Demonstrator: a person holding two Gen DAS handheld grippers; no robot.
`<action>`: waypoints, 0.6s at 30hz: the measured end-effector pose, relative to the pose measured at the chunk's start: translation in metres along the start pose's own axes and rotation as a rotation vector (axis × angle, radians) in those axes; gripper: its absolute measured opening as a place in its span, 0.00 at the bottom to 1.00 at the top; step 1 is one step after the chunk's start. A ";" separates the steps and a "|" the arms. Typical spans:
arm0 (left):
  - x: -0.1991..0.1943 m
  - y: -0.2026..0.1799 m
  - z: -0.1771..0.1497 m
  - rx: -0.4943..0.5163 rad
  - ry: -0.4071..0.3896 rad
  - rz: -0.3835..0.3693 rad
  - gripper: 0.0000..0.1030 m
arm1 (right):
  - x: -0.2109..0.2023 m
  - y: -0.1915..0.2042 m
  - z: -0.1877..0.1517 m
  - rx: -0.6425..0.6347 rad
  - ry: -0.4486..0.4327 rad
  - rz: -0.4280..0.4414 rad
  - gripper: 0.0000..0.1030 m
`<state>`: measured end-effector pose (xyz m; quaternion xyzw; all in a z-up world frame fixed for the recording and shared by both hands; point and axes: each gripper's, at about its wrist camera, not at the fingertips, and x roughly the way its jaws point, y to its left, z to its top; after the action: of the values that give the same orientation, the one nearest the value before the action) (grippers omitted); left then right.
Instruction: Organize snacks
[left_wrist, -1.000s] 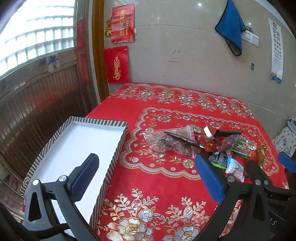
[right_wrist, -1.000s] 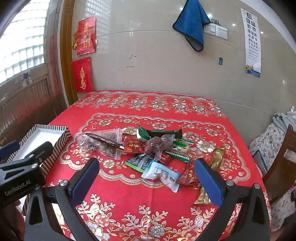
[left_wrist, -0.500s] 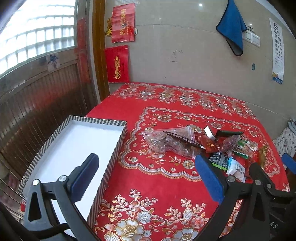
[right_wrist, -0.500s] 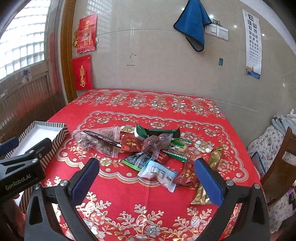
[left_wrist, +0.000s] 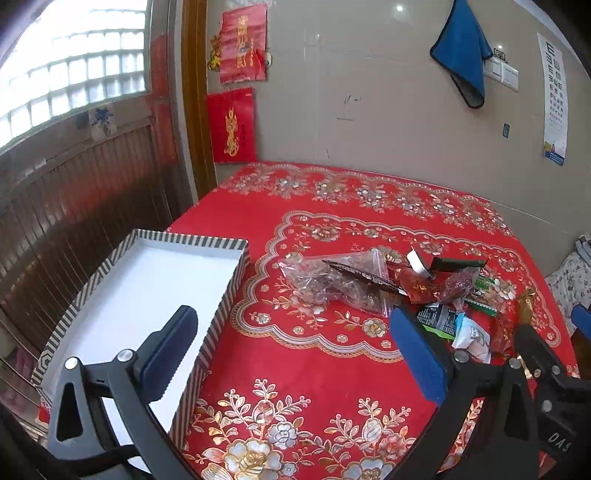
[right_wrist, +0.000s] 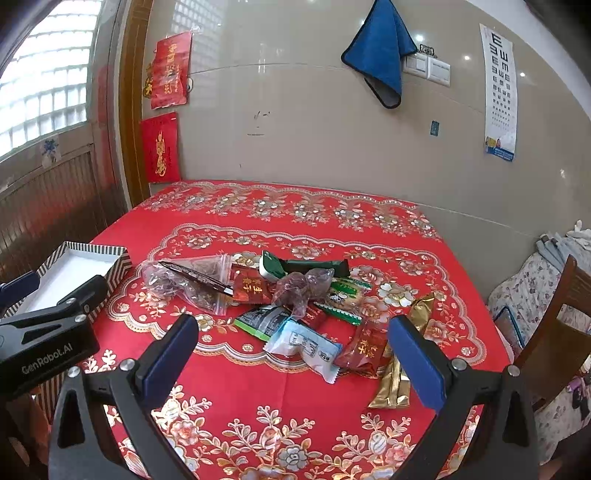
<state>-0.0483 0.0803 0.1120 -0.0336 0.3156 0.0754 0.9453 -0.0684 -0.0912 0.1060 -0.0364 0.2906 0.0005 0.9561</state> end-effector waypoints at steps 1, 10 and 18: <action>0.001 0.001 0.001 -0.005 0.003 0.002 1.00 | 0.001 -0.003 0.000 -0.001 0.005 0.003 1.00; 0.016 -0.007 0.010 0.073 0.035 -0.009 1.00 | 0.012 -0.014 -0.001 -0.008 0.041 0.078 1.00; 0.032 0.002 0.037 0.072 0.070 0.016 1.00 | 0.017 -0.021 -0.001 0.000 0.055 0.120 0.99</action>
<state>-0.0015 0.0902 0.1227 0.0003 0.3512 0.0703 0.9337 -0.0548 -0.1123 0.0971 -0.0191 0.3184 0.0567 0.9461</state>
